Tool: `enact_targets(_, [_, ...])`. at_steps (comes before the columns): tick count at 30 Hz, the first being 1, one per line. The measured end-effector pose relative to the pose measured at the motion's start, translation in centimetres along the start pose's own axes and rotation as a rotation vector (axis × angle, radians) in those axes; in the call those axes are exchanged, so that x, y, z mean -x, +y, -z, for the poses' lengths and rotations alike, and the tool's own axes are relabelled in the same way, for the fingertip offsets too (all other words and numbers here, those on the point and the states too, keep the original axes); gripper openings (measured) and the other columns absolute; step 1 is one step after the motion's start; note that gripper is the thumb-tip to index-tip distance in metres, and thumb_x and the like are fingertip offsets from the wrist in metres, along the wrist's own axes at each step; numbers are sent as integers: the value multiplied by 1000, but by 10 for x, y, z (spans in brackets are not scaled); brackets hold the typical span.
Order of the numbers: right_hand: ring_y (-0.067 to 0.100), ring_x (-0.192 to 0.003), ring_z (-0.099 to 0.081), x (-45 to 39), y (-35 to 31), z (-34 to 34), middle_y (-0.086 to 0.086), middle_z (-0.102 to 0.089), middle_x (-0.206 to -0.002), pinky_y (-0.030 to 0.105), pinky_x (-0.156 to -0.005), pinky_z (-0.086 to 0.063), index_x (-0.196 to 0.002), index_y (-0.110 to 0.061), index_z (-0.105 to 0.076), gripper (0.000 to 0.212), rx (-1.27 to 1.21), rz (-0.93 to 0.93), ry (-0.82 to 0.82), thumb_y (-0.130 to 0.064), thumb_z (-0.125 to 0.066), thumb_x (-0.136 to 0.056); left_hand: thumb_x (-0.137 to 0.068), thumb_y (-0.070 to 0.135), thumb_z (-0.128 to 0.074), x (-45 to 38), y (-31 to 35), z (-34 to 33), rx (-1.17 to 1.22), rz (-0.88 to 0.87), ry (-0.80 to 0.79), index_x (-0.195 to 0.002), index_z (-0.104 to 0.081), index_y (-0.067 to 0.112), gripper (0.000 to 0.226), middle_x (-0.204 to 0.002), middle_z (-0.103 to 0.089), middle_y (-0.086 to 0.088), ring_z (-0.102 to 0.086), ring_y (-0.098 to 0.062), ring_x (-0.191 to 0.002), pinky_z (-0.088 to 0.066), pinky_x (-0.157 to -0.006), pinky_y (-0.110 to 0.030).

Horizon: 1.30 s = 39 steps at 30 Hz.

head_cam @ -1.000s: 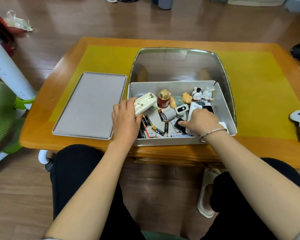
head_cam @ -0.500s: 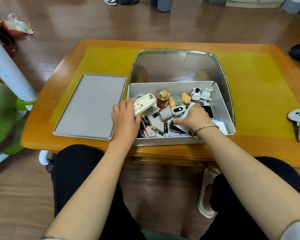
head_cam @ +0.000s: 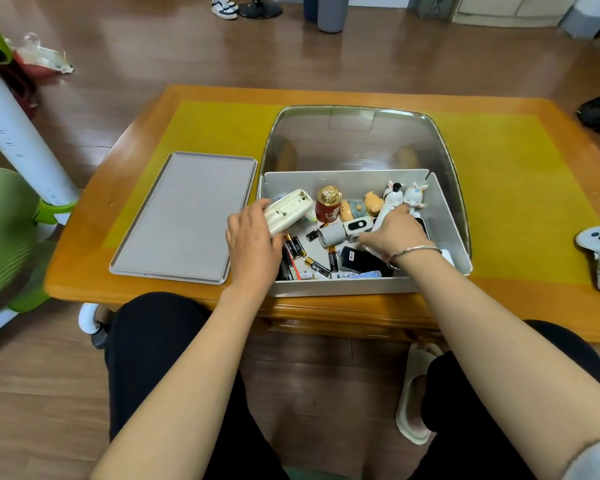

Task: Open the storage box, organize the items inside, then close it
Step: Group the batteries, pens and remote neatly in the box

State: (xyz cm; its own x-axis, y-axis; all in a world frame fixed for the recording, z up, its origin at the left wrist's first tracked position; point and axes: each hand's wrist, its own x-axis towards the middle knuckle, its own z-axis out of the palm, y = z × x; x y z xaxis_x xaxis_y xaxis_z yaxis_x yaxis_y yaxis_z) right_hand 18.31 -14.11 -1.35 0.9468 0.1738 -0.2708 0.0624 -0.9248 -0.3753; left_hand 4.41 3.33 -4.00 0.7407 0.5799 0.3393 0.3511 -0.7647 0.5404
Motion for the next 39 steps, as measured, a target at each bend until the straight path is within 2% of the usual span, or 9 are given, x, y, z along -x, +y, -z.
enact_targets(6, [29,-80,-63,23,8,13,10,-65,-93,38,-66,-54,-98,-10,-52,47,35,195,-15,-43,-70,-70,-82,5,-67,1,1,2,42,-55,42,-120,-49,8,42,-120,-50,-10,-43,-25,-111,-37,-87,-28])
enact_targets(11, [20,-100,-59,38,11,13,-1,-65,-108,35,-80,-49,-117,-24,-58,62,174,446,-153,-53,-75,-66,-85,13,-69,-4,2,9,216,-94,39,-121,-57,11,38,-117,-50,-7,-49,-19,-109,-45,-89,-26])
enact_targets(15, [20,-110,-54,37,19,28,0,-58,-122,37,-89,-48,-135,-23,-42,69,13,602,126,-43,-72,-77,-86,28,-68,-15,22,12,291,-87,-107,-102,-50,27,24,-101,-56,10,-54,-6,-89,-40,-64,-4])
enact_targets(19, [24,-118,-43,32,21,44,0,-51,-131,41,-99,-36,-137,-25,-42,70,210,819,314,-34,-74,-76,-90,35,-62,-25,62,-2,379,-84,-333,-100,-46,29,21,-94,-59,12,-55,0,-79,-39,-59,-14])
enact_targets(24, [23,-110,-49,19,27,50,-1,-60,-119,36,-90,-33,-127,-22,-51,55,322,848,293,-35,-70,-78,-92,35,-59,-35,97,-19,500,-37,-461,-100,-50,18,20,-91,-63,-2,-58,-16,-72,-48,-64,-32])
enact_targets(27, [27,-105,-54,7,37,57,5,-64,-114,40,-89,-42,-125,-18,-53,54,288,798,269,-31,-73,-77,-95,41,-50,-36,96,-27,531,-27,-501,-110,-50,18,27,-101,-64,-5,-62,-18,-87,-52,-78,-37])
enact_targets(29, [30,-105,-55,-4,45,64,9,-63,-115,41,-89,-46,-124,-15,-53,55,315,691,268,-27,-75,-75,-97,44,-44,-38,85,-30,416,-17,-529,-118,-49,15,36,-108,-62,-5,-58,-19,-97,-49,-87,-39])
enact_targets(33, [32,-103,-57,-21,51,70,10,-62,-112,40,-83,-48,-117,-16,-56,45,525,576,141,-18,-70,-75,-89,37,-62,-36,56,-39,-23,-90,-615,-118,-52,15,38,-117,-55,-6,-50,-22,-106,-45,-92,-40])
enact_targets(39, [31,-96,-60,-26,43,60,10,-64,-106,33,-73,-48,-109,-16,-62,32,703,516,-27,-9,-59,-79,-81,32,-72,-33,54,-51,-144,-151,-622,-122,-48,14,50,-121,-55,-10,-51,-28,-110,-45,-91,-42])
